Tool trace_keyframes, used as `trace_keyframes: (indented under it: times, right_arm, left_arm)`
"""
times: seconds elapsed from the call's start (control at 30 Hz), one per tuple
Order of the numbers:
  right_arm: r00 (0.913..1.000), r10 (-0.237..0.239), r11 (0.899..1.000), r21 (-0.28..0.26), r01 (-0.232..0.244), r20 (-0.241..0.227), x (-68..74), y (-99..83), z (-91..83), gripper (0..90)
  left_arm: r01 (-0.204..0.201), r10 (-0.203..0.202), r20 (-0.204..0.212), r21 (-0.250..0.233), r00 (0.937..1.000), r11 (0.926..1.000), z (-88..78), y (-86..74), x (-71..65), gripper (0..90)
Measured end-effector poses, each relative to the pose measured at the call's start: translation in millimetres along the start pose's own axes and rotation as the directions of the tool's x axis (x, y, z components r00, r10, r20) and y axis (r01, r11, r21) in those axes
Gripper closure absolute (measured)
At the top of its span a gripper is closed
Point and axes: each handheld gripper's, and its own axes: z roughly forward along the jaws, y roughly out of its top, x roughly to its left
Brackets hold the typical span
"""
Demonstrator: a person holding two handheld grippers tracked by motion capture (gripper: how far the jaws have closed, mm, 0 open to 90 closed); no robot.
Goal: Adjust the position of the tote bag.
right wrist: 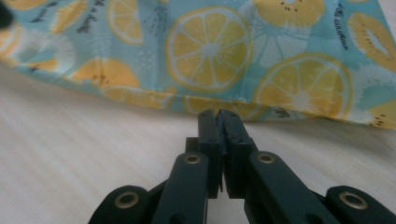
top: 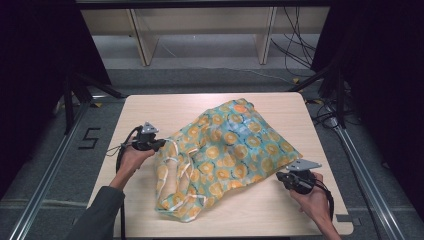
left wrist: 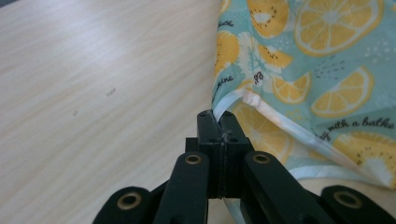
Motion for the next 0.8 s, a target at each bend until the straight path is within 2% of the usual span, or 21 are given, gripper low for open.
trace_keyframes:
  times: [0.1, 0.17, 0.23, 0.27, 0.33, 0.37, 0.4, 0.43, 0.47, 0.53, 0.6, 0.63, 0.67, 0.7, 0.73, 0.77, 0.8]
  right_arm:
    - [0.9999, 0.011, 1.000, 0.022, -0.011, 0.007, -4.0, 6.3, 12.1, 89.3]
    - [0.9997, -0.009, 1.000, 0.025, 0.009, 0.021, -7.1, 10.9, 18.8, 89.3]
    - [0.9994, -0.002, 1.000, 0.027, 0.001, 0.033, -10.1, 18.1, 27.1, 89.3]
    - [0.9990, -0.014, 0.999, 0.030, 0.013, 0.042, -12.2, 21.3, 31.2, 89.3]
    - [0.9988, 0.005, 0.999, 0.039, -0.007, 0.050, -15.6, 28.5, 37.2, 89.7]
    - [0.9982, -0.012, 0.999, 0.032, 0.010, 0.059, -18.6, 31.5, 41.3, 89.8]
    - [0.9982, 0.010, 0.999, 0.040, -0.012, 0.058, -19.0, 34.7, 42.7, 89.8]
    - [0.9977, 0.002, 0.999, 0.037, -0.005, 0.067, -21.3, 38.0, 46.1, 89.8]
    - [0.9970, -0.014, 0.999, 0.038, 0.011, 0.076, -24.7, 41.2, 49.4, 89.8]
    - [0.9964, -0.008, 0.999, 0.042, 0.005, 0.084, -31.3, 48.3, 55.6, 89.7]
    - [0.9960, 0.013, 0.999, 0.050, -0.017, 0.089, -39.4, 56.5, 63.3, 89.4]
    - [0.9954, -0.004, 0.999, 0.042, 0.000, 0.096, -44.9, 59.3, 68.0, 89.4]
    - [0.9963, 0.004, 0.999, 0.045, -0.008, 0.086, -48.2, 62.1, 70.3, 89.4]
    - [0.9965, 0.009, 0.999, 0.042, -0.013, 0.083, -52.4, 65.4, 73.6, 89.4]
    - [0.9960, 0.012, 0.999, 0.041, -0.015, 0.088, -57.6, 69.0, 77.8, 89.4]
    - [0.9960, 0.017, 0.999, 0.039, -0.020, 0.087, -60.0, 71.5, 80.1, 89.4]
    - [0.9962, 0.007, 0.999, 0.034, -0.010, 0.086, -62.8, 74.7, 83.2, 89.4]
  left_arm:
    - [-0.009, 0.009, 0.027, -0.018, 0.9996, 0.9998, -2.2, -6.8, -9.1, 89.2]
    - [-0.008, 0.009, 0.044, -0.032, 0.9990, 0.9994, -5.0, -10.5, -15.9, 89.2]
    - [-0.017, 0.020, 0.061, -0.041, 0.9980, 0.9990, -8.6, -16.1, -25.2, 89.2]
    - [-0.017, 0.021, 0.071, -0.045, 0.9972, 0.9988, -9.9, -18.2, -27.9, 89.2]
    - [-0.016, 0.021, 0.093, -0.054, 0.9955, 0.9984, -14.4, -24.0, -36.4, 89.2]
    - [-0.015, 0.021, 0.102, -0.061, 0.9946, 0.9980, -15.9, -25.8, -39.7, 89.2]
    - [-0.010, 0.018, 0.116, -0.069, 0.9931, 0.9976, -18.1, -27.7, -44.8, 89.2]
    - [-0.010, 0.020, 0.124, -0.080, 0.9921, 0.9968, -19.6, -29.4, -50.1, 89.2]
    - [-0.017, 0.028, 0.139, -0.079, 0.9899, 0.9967, -21.0, -30.5, -55.7, 89.2]
    - [-0.046, 0.058, 0.161, -0.074, 0.9852, 0.9962, -22.6, -30.5, -69.5, 89.2]
    - [-0.059, 0.075, 0.194, -0.085, 0.9782, 0.9946, -23.6, -29.5, -82.0, 89.2]
    - [-0.073, 0.088, 0.207, -0.079, 0.9743, 0.9942, -25.0, -29.2, -86.5, 89.2]
    - [-0.077, 0.094, 0.215, -0.084, 0.9721, 0.9935, -24.6, -29.5, -93.7, 89.2]
    - [-0.093, 0.110, 0.242, -0.080, 0.9640, 0.9925, -25.4, -30.3, -102.9, 89.2]
    - [-0.093, 0.111, 0.256, -0.080, 0.9604, 0.9924, -25.1, -31.2, -109.0, 89.2]
    - [-0.113, 0.129, 0.260, -0.075, 0.9570, 0.9908, -25.8, -32.4, -116.4, 89.2]
    - [-0.098, 0.119, 0.287, -0.086, 0.9506, 0.9914, -24.6, -34.2, -127.1, 89.2]
